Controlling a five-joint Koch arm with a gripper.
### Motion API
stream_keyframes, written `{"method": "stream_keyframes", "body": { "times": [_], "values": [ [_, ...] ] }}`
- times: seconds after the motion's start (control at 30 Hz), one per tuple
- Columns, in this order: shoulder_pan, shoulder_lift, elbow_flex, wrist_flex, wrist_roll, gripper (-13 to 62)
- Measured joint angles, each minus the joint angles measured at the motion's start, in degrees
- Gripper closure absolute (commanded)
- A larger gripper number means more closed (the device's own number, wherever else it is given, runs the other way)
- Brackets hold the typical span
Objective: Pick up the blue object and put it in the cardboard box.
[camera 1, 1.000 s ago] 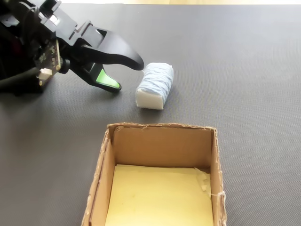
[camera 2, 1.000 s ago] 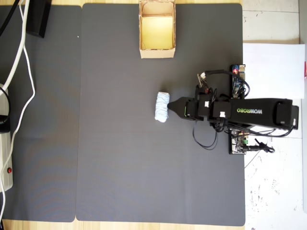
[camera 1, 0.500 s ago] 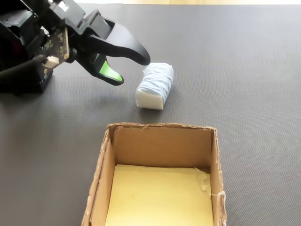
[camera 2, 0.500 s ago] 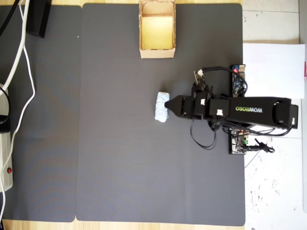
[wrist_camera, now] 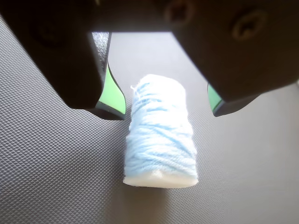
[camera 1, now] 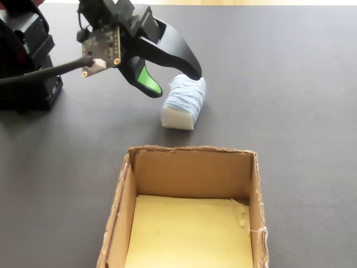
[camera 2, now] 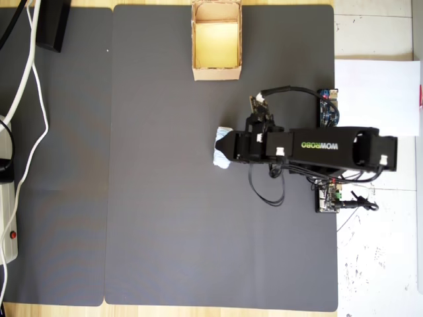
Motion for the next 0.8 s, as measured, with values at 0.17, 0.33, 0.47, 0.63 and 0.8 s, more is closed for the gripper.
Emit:
{"method": "stream_keyframes", "body": {
  "times": [0.17,0.33,0.47,0.63,0.8],
  "values": [
    [0.26,-4.39,-2.37,0.79,-0.18,16.0],
    [0.35,-10.46,-5.36,1.41,-0.26,16.0],
    [0.44,-14.15,-8.35,1.49,-0.18,16.4],
    [0.44,-16.96,-10.55,2.81,-1.32,20.0],
    [0.44,-18.11,-11.78,3.25,-1.32,28.1]
  ]
}}
